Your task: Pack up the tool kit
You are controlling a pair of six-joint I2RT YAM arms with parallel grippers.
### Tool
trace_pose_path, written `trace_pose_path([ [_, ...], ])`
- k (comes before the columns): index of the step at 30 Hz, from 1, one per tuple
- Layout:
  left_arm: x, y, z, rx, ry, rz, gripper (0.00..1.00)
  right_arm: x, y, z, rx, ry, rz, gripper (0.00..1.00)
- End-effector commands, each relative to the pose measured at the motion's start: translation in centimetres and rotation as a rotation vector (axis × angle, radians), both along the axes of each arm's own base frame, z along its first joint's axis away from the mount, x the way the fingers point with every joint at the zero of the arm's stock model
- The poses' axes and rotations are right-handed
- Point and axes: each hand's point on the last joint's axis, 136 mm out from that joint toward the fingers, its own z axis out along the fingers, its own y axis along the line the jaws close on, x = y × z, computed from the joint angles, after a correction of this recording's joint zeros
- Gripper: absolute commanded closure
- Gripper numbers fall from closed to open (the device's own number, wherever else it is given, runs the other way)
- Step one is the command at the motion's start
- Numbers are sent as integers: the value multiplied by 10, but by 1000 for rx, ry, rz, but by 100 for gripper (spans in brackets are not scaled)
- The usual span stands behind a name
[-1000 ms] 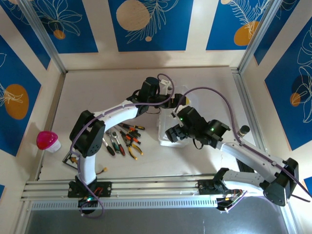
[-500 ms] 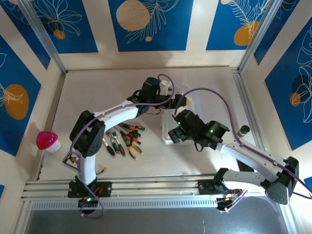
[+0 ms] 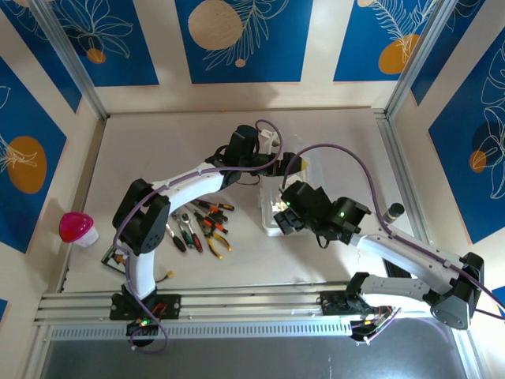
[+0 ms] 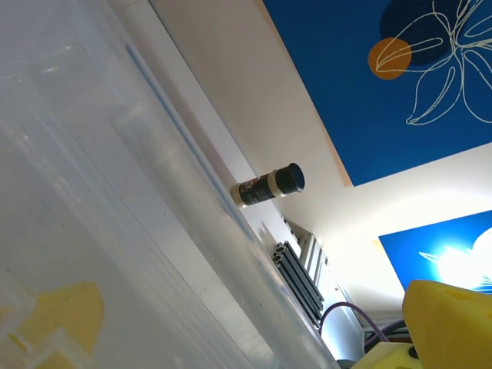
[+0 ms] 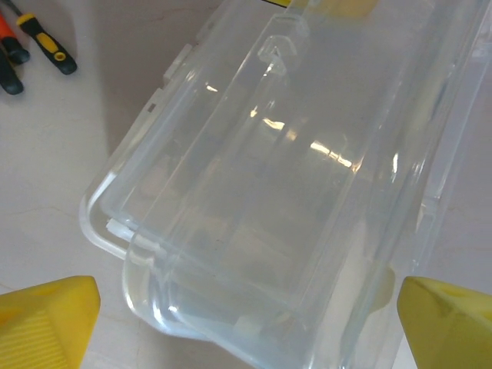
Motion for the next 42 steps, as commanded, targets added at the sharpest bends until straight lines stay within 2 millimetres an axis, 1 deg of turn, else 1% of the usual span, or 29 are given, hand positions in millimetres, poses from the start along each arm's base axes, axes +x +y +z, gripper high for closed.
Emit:
trace_pose_path([
  [1,-3,-5,39,-71,-88,-32,0,7,-2,-5,-32,-30,-34,1],
  [5,-4,-4,40,-67,-92,-33,0,13,-1,-4,-32,-69,-50,0],
  [6,-4,-4,40,-66,-93,-33,0,14,-1,-2,-33,-80,-55,2],
  [10,-6,-2,40,-61,-96,-34,0,17,-2,4,-26,-109,-64,10],
  [14,-6,5,40,-52,-102,-30,0,17,-1,11,-6,-127,-59,19],
  [16,-8,11,40,-40,-110,-26,0,17,-1,11,-4,-130,-60,24],
  [20,-10,28,36,17,-134,-4,0,18,0,13,-4,-134,-61,28],
  [28,-2,65,36,68,-167,66,0,21,2,16,5,-147,-61,30],
  [30,0,73,33,79,-167,84,0,20,1,16,7,-145,-63,30],
  [32,0,81,25,96,-154,97,0,21,0,15,15,-145,-68,30],
  [34,1,90,11,139,-140,118,0,21,0,16,31,-146,-71,30],
  [41,-3,125,-68,433,-80,187,0,21,-4,23,129,-148,-74,30],
  [42,-3,129,-76,467,-74,190,0,21,-5,23,144,-146,-75,30],
])
